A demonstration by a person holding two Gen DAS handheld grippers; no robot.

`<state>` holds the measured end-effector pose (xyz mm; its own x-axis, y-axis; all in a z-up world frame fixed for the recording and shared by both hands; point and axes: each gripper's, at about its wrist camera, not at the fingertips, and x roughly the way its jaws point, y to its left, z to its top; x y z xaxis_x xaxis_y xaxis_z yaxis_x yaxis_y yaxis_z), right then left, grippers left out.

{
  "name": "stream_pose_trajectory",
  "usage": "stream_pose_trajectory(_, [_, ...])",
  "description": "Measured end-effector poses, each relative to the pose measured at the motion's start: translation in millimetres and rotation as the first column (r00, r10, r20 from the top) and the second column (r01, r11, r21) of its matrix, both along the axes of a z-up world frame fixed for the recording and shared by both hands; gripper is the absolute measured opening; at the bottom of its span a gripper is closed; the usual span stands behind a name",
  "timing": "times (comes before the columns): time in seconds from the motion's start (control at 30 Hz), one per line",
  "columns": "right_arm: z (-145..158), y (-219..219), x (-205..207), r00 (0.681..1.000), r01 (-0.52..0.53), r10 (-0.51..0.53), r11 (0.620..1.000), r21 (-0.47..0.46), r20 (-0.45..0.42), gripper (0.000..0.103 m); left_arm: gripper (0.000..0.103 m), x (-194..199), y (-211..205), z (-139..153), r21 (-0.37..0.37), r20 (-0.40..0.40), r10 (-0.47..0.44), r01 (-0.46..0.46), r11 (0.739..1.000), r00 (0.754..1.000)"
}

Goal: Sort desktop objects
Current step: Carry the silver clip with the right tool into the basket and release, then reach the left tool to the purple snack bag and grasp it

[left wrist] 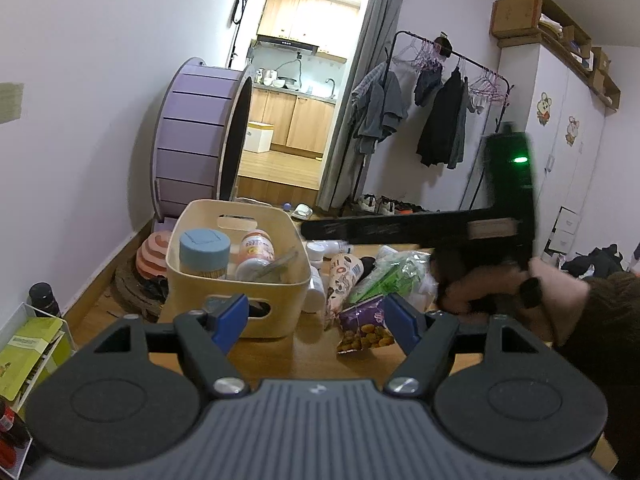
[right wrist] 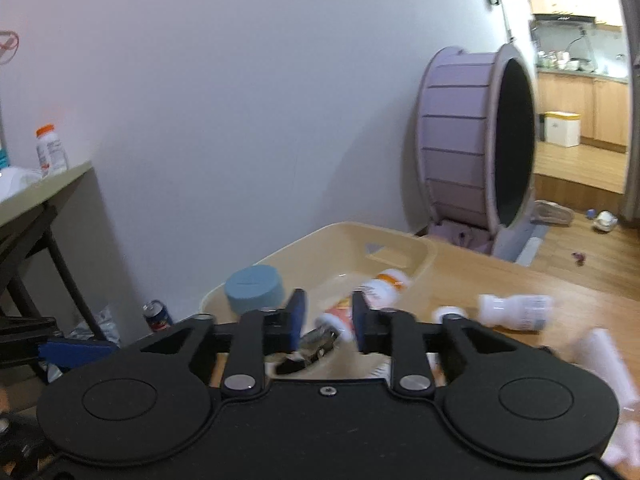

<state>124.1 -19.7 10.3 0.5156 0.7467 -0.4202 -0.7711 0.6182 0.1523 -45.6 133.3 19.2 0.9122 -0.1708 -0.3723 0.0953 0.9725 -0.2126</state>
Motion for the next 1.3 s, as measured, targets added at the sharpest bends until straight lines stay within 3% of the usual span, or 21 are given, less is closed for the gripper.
stream_pose_trajectory(0.1, [6,-31,-9,0.999,0.044,-0.044,0.999,0.013,0.006,0.033,0.074,4,-7,-3,0.013,-0.013,-0.020,0.020,1.000,1.000])
stream_pose_trajectory(0.2, [9,-64,-25,0.996,0.086,-0.086,0.996,0.018,0.011,0.046,0.074,9,-16,-5,0.024,-0.026,-0.042,0.042,0.999,0.999])
stream_pose_trajectory(0.53, [-10,-128,-63,0.985,0.169,-0.169,0.985,0.041,0.019,0.068,0.074,38,-53,-22,0.099,-0.071,-0.103,0.110,0.989,0.992])
stream_pose_trajectory(0.9, [-20,-148,-74,0.989,0.151,-0.150,0.985,0.087,-0.019,0.070,0.074,87,-77,-45,0.150,-0.154,-0.100,0.123,0.981,0.983])
stream_pose_trajectory(1.3, [-23,-166,-81,0.985,0.173,-0.169,0.978,0.118,-0.038,0.077,0.070,115,-77,-60,0.120,-0.219,-0.061,0.089,0.989,0.974])
